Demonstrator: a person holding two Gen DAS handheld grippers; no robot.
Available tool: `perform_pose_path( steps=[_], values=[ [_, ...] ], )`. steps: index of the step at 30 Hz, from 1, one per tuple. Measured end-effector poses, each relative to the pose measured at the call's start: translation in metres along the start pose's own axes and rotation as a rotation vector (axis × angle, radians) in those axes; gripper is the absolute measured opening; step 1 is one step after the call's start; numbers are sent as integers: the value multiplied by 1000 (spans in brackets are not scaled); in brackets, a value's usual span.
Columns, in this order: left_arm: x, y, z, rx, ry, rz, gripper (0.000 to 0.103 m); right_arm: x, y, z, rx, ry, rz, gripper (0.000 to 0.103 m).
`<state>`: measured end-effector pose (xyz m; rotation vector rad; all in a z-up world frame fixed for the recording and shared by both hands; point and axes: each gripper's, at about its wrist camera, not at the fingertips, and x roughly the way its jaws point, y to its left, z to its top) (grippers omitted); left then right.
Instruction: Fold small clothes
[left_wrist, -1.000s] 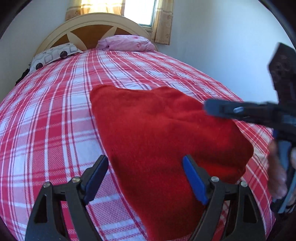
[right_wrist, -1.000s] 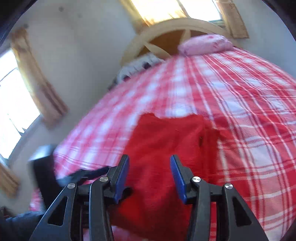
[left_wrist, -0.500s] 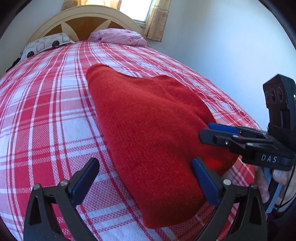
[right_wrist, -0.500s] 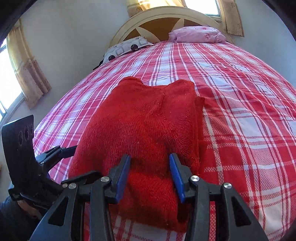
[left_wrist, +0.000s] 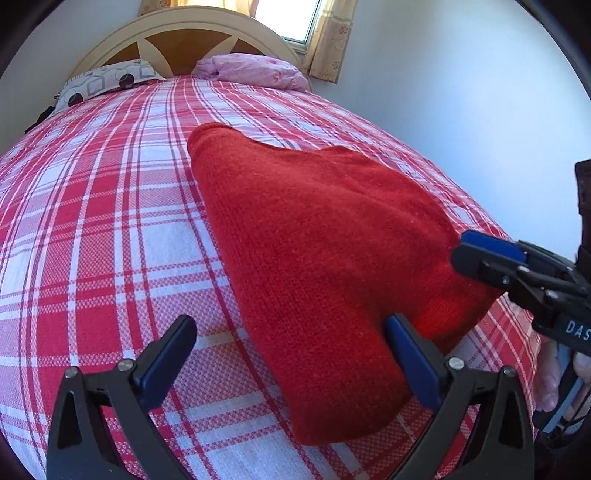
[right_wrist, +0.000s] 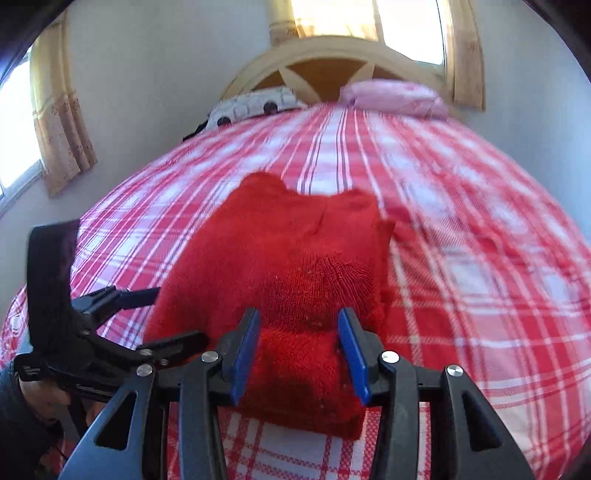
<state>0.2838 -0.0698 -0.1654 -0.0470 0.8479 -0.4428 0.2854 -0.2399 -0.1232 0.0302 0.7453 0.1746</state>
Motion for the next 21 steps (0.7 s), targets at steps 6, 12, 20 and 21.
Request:
perform_pose_path(
  steps=[6, 12, 20, 21],
  values=[
    [0, -2, -1, 14, -5, 19, 103, 7, -13, -19, 48, 57, -41, 33],
    [-2, -3, -2, 15, -9, 22, 103, 5, -18, -21, 97, 61, 29, 12],
    [-1, -2, -2, 18, -4, 3, 103, 14, -26, -37, 112, 113, 50, 9],
    [-2, -2, -2, 20, -8, 8, 103, 12, -29, -34, 130, 109, 75, 10]
  ],
)
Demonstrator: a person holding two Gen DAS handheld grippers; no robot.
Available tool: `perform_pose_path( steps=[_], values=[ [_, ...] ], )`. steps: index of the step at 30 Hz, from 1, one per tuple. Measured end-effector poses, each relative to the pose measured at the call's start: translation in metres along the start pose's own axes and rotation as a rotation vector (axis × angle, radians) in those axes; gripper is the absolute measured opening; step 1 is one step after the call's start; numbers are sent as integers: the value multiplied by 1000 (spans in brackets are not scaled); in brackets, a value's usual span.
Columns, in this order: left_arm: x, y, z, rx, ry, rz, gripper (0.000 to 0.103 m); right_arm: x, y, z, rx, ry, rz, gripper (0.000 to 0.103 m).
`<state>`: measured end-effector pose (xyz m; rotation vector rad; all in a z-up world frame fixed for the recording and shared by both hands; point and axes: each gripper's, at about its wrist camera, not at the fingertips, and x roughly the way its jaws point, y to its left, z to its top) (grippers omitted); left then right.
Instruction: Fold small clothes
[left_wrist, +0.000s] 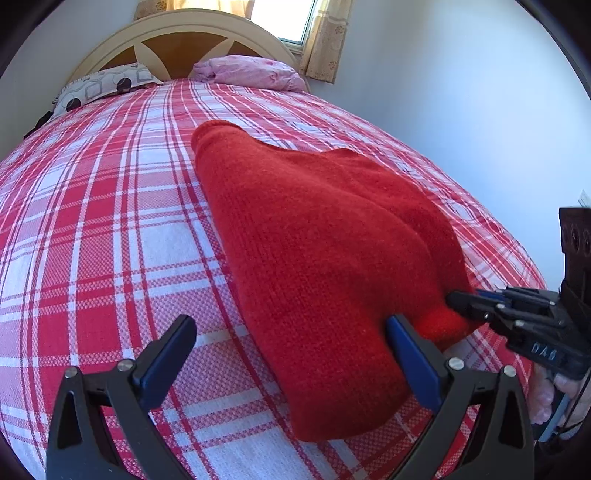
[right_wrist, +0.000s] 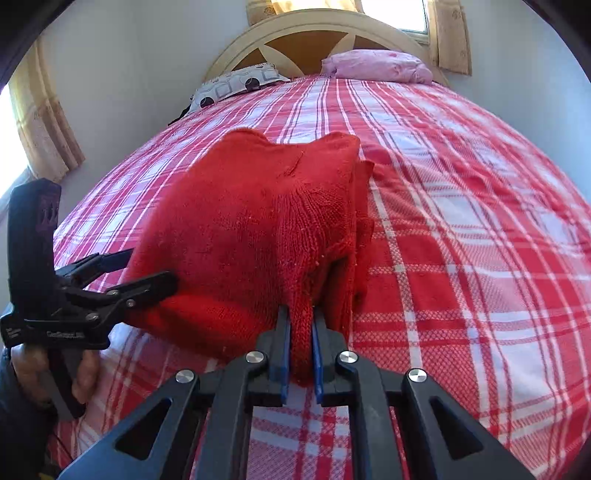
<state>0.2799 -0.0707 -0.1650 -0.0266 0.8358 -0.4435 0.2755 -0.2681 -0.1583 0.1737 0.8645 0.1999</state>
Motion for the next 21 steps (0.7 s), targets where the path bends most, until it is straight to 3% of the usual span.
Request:
perform_pose_path(
  steps=[2, 6, 7, 11, 14, 15, 17, 21],
  values=[
    [-2, 3, 0, -12, -6, -8, 103, -7, -2, 8, -1, 1, 46, 16],
    [-3, 9, 0, -46, -12, -37, 103, -23, -1, 28, -65, -29, 31, 46],
    [-4, 9, 0, -50, -18, -42, 103, -27, -3, 38, -61, -49, 40, 47],
    [-7, 11, -1, -63, -32, -53, 103, -22, -18, 76, 12, -95, 72, 47],
    [-6, 9, -1, -59, -26, -57, 103, 12, -28, 102, 82, -15, 98, 46],
    [-6, 9, -1, -59, -27, -60, 103, 24, -29, 106, 95, 20, 78, 31],
    [-6, 10, 0, -63, -27, -69, 103, 49, -31, 109, 109, 97, 75, 14],
    [-7, 11, 0, -70, -29, -96, 103, 69, -49, 104, 155, 132, 9, 12]
  ],
)
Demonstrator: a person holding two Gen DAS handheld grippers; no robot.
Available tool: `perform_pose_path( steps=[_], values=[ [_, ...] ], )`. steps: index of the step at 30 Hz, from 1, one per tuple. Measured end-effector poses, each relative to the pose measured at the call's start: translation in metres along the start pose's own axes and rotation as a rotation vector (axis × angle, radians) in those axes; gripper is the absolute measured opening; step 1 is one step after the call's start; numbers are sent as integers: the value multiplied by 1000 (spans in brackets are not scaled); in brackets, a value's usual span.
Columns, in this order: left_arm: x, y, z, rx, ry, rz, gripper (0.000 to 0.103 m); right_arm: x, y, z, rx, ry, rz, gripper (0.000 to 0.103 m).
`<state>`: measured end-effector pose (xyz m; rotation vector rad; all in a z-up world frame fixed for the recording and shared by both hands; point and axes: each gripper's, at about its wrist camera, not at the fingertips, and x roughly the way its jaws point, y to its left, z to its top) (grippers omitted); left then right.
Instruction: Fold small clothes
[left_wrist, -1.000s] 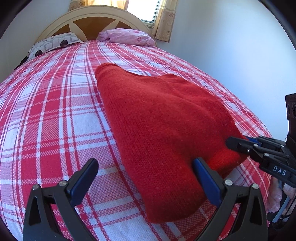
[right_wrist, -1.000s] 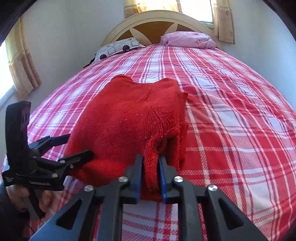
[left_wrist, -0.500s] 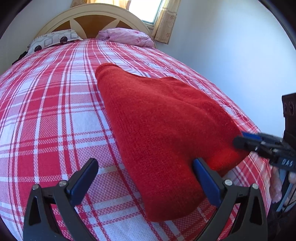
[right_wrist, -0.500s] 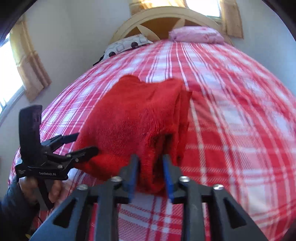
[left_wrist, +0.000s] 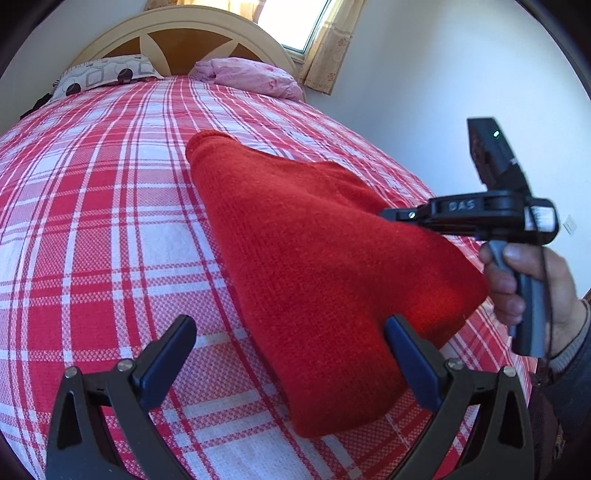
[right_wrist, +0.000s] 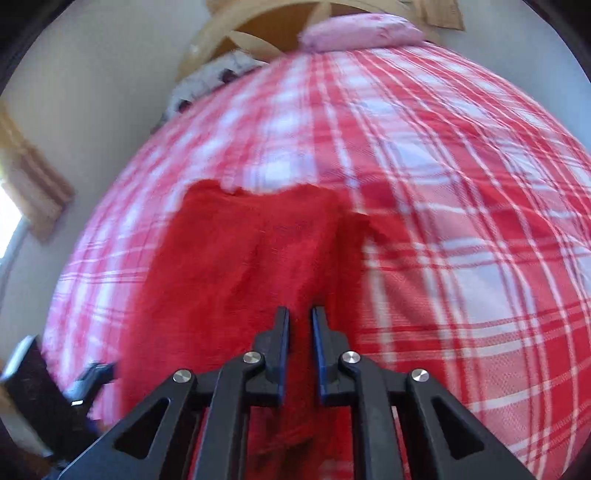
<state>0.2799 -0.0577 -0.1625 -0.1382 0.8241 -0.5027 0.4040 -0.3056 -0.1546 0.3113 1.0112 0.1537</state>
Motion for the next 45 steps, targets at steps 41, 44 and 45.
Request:
perform_pose_path(
  steps=[41, 44, 45],
  values=[
    [8, -10, -1, 73, 37, 62, 103, -97, 72, -87, -202, -211, 109, 38],
    [8, -9, -1, 69, 38, 60, 103, -63, 80, -93, -246, -129, 59, 38],
    [8, -9, -1, 67, 38, 59, 103, -51, 75, -96, -232, -98, 37, 38]
  ],
)
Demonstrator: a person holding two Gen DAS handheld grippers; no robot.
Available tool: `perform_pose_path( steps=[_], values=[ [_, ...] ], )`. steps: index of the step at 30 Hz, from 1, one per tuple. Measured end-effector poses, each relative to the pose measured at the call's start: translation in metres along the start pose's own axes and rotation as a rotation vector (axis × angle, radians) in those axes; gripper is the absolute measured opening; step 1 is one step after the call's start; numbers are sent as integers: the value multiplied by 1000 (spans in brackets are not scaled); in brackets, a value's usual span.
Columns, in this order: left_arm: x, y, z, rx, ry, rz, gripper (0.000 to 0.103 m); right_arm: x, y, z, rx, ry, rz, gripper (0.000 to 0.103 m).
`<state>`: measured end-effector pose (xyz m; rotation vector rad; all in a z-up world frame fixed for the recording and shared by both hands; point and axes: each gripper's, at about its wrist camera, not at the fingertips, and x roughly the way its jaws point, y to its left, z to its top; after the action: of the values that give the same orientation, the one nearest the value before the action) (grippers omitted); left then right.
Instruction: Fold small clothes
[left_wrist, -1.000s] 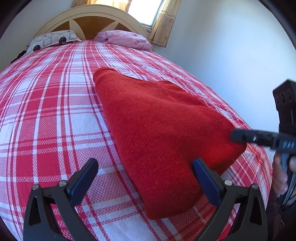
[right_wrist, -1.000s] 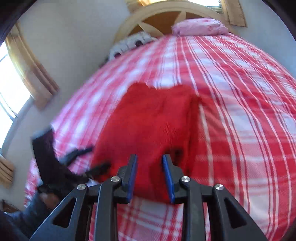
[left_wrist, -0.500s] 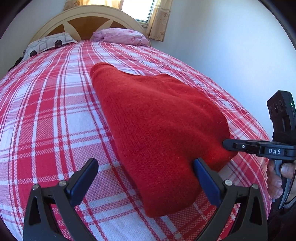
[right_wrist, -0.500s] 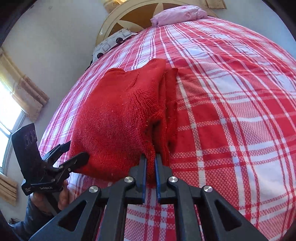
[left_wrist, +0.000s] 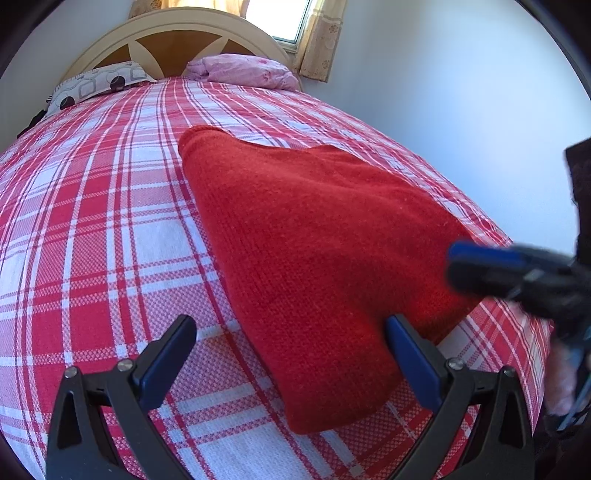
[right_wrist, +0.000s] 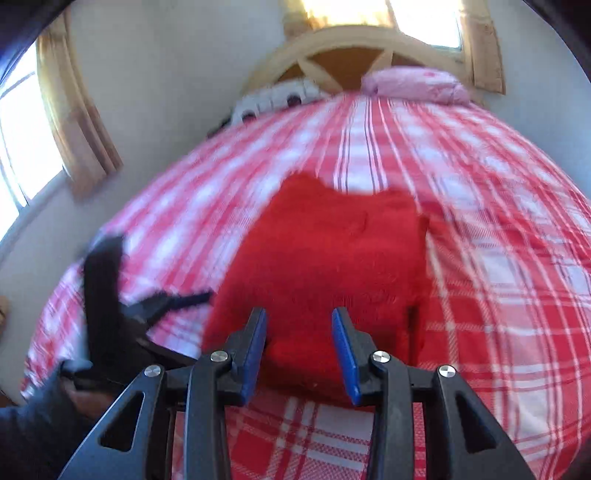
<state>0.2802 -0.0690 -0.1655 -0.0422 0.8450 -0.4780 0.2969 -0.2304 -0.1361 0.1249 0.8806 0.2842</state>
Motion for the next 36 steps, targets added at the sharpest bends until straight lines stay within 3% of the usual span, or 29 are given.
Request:
perform_pose_path(
  steps=[1, 3, 8, 11, 14, 18, 21, 26, 30, 36],
  values=[
    [-1, 0, 0, -1, 1, -2, 103, 13, -8, -7, 26, 35, 0, 38],
    [-1, 1, 0, -6, 1, -3, 103, 16, -20, -14, 48, 17, 37, 38],
    [-20, 11, -1, -62, -96, -29, 103, -2, -23, -12, 51, 1, 113, 39],
    [-31, 22, 1, -130, -158, -60, 103, -23, -35, -8, 86, -61, 160, 53],
    [-32, 36, 5, -217, -178, -74, 103, -39, -54, 1, 142, -128, 147, 65],
    [-21, 57, 11, -336, -124, -100, 103, -28, -87, 21, 206, -121, 80, 66],
    [-16, 66, 17, -379, -98, -100, 103, -15, -111, 31, 279, -103, 130, 66],
    [-2, 73, 36, -379, -39, -104, 103, 16, -140, 51, 417, -50, 243, 66],
    [19, 79, 49, -386, 5, -100, 103, 39, -143, 59, 433, 5, 261, 67],
    [32, 82, 59, -380, -4, -116, 103, 60, -146, 54, 420, 65, 280, 72]
  ],
)
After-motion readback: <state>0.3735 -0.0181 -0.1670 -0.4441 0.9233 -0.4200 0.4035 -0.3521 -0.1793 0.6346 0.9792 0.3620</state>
